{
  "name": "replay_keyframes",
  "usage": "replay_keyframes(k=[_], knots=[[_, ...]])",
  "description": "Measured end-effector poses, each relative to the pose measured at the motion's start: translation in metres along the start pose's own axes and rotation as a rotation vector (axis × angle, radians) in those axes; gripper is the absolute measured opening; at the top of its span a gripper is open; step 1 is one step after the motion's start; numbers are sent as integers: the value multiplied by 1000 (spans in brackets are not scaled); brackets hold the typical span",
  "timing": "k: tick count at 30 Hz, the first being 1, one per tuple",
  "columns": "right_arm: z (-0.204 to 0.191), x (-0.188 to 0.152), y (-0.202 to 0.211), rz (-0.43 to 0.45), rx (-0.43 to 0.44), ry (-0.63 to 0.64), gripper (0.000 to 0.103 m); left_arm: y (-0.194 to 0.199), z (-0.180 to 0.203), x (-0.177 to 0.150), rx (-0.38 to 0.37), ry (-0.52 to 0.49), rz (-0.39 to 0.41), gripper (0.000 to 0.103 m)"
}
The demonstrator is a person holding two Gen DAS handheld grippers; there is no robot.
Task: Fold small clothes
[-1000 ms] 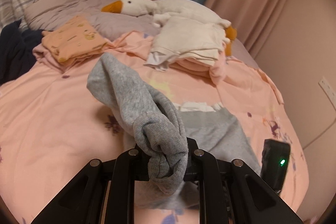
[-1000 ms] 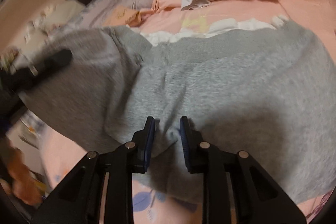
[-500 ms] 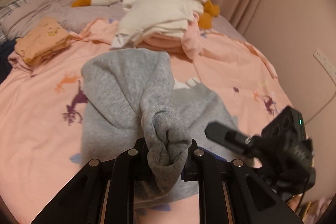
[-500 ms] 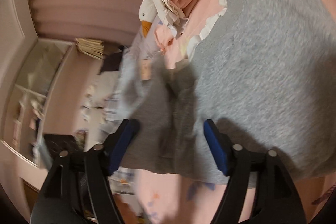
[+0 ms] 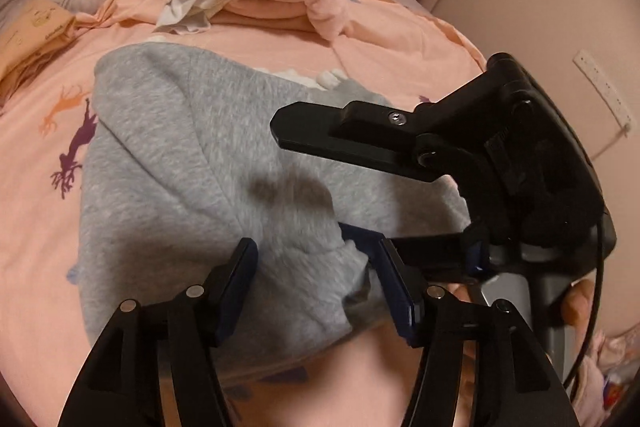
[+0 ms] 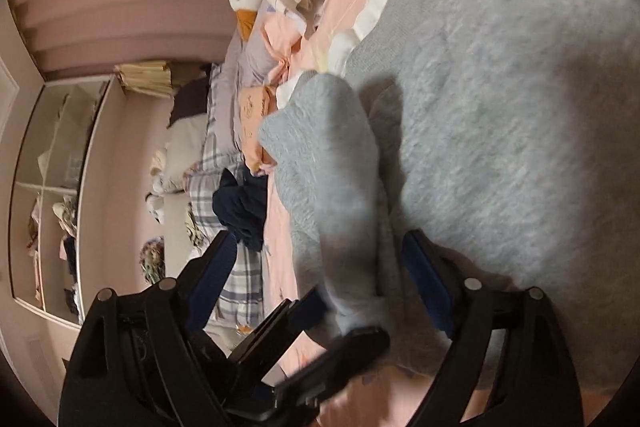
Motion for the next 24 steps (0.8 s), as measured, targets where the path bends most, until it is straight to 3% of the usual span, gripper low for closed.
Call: replay_keyframes(k=[3, 5, 8, 10, 14, 19, 24], knots=[[-1, -2, -5, -40, -34, 30, 86, 12, -2, -10, -32, 20, -4, 60], [2, -1, -9, -65, -53, 59, 80, 26, -4, -20, -57, 29, 3, 60], [10, 3, -13, -66, -100, 75, 58, 45, -12, -30, -41, 43, 26, 60], [17, 5, -15, -59, -133, 88, 32, 55, -22, -35, -18, 63, 36, 60], [20, 6, -18, -22, -161, 141, 13, 65, -47, -41, 26, 114, 38, 60], [-12, 13, -2, 101, -128, 255, 8, 80, -69, -41, 28, 194, 67, 60], [-39, 34, 40, 218, -117, 319, 8, 78, -77, -44, 36, 219, 60, 60]])
Point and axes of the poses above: each gripper's, at about its wrist camera, not at the fingertips, and y roughly against the way its jaws point, z to its right, x to its top, the point moved 9 cm from there along -y, roughly the way its jaws point, and after that the axes turned 2 degrees about z, right-handed, at the moved point
